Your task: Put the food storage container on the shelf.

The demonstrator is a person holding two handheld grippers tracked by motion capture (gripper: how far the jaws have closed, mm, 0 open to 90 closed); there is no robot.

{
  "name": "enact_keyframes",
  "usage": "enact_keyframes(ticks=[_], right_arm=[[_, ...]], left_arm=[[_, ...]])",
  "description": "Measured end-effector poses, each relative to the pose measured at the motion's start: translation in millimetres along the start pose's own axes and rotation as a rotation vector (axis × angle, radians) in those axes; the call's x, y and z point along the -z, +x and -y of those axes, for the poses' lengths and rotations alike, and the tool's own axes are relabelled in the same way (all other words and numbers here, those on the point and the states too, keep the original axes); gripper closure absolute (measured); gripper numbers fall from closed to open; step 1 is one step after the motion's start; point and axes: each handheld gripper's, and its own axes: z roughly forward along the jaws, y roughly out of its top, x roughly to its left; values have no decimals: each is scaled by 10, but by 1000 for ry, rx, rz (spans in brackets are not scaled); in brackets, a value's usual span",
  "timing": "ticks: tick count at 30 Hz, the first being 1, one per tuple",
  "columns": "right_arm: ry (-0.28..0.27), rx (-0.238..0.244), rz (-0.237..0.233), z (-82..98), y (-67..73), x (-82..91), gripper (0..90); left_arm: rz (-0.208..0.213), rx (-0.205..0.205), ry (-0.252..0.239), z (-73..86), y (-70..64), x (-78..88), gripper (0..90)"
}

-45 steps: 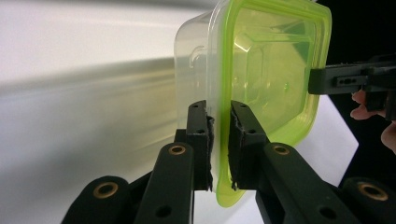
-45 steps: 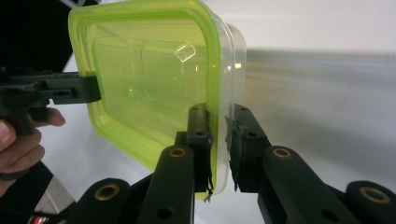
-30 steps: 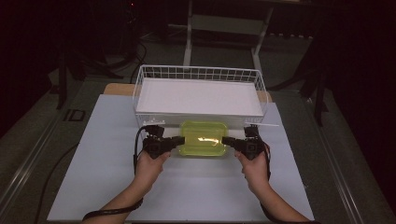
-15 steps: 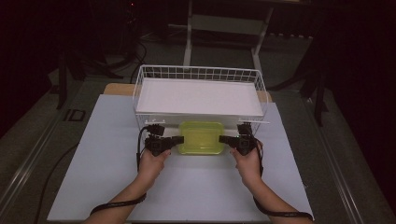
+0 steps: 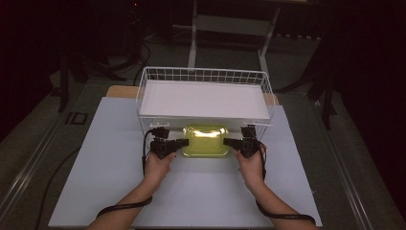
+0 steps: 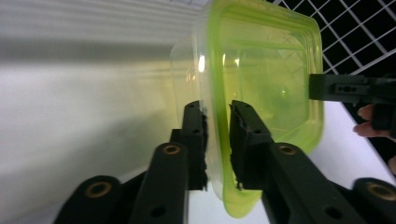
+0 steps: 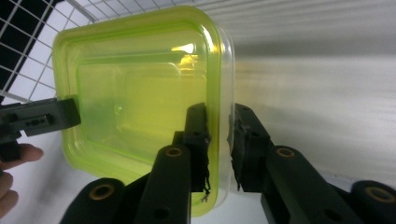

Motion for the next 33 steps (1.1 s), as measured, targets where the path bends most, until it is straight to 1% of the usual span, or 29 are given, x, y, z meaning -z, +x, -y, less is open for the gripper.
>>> enact_keyframes(ticks=[1, 2, 3, 4, 5, 6, 7, 9, 11, 12, 13, 14, 15, 16, 17, 18, 19, 20, 21, 22, 23, 24, 26, 28, 30, 31, 33], right_arm=[[-9, 2, 5, 3, 2, -6, 753], [-20, 7, 19, 7, 11, -16, 741], [-30, 9, 29, 11, 21, -26, 724], [-30, 9, 29, 11, 21, -26, 724], [-48, 25, 36, 14, 13, -45, 705], [-50, 35, 33, 12, 11, -54, 699], [-51, 42, 41, 9, 12, -60, 691], [-55, 53, 67, 5, 14, -68, 701], [-60, 59, 73, 6, 19, -72, 697], [-65, 61, 74, 7, 21, -76, 683], [-81, 91, 73, 9, 15, -84, 650], [-101, 120, 77, 12, 11, -92, 629], [-99, 98, 76, 23, 43, -73, 618], [-103, 108, 78, 27, 53, -59, 602], [-121, 130, 77, 29, 63, -35, 572], [-130, 137, 78, 30, 71, -11, 563], [-137, 142, 75, 32, 81, 13, 558], [-128, 128, 63, 34, 89, 35, 553], [-131, 138, 59, 42, 83, 43, 555], [-141, 159, 67, 58, 83, 50, 559], [-140, 169, 66, 71, 93, 61, 557], [-141, 174, 61, 84, 96, 74, 556], [-148, 176, 59, 104, 106, 102, 556], [-154, 177, 49, 131, 125, 149, 554], [-153, 193, 39, 156, 154, 183, 553], [-149, 200, 36, 171, 171, 199, 553], [-136, 198, 28, 197, 200, 228, 561]], left_arm=[[0, 0, 0, 0, 0, 0, 740], [-10, -13, -6, 6, -4, -10, 717], [-8, -19, -23, 20, 1, -39, 706], [-8, -19, -23, 20, 1, -39, 694], [-20, -26, -33, 23, 3, -46, 667], [-19, -29, -38, 21, 12, -52, 666], [-27, -34, -48, 17, 26, -63, 645], [-26, -29, -57, 16, 32, -75, 608], [-30, -31, -57, 13, 31, -78, 603], [-30, -40, -61, 9, 28, -80, 593], [-35, -50, -65, 10, 21, -74, 567], [-31, -56, -74, 14, 14, -63, 565], [-27, -58, -79, 16, 9, -52, 560], [-30, -64, -82, 19, 3, -33, 537], [-36, -70, -81, 22, -3, -15, 537], [-30, -73, -86, 25, -5, 5, 536], [-28, -73, -97, 32, -8, 28, 535], [-30, -74, -96, 35, -14, 48, 535], [-20, -74, -101, 39, -15, 67, 534], [-25, -73, -99, 43, -17, 83, 533], [-37, -72, -90, 44, -19, 97, 519], [-38, -66, -90, 53, -23, 115, 519], [-40, -76, -89, 80, -32, 155, 519], [-34, -84, -92, 118, -42, 200, 519], [-37, -100, -81, 153, -63, 243, 512], [-37, -100, -82, 174, -75, 270, 507], [-38, -91, -65, 201, -90, 313, 487]])
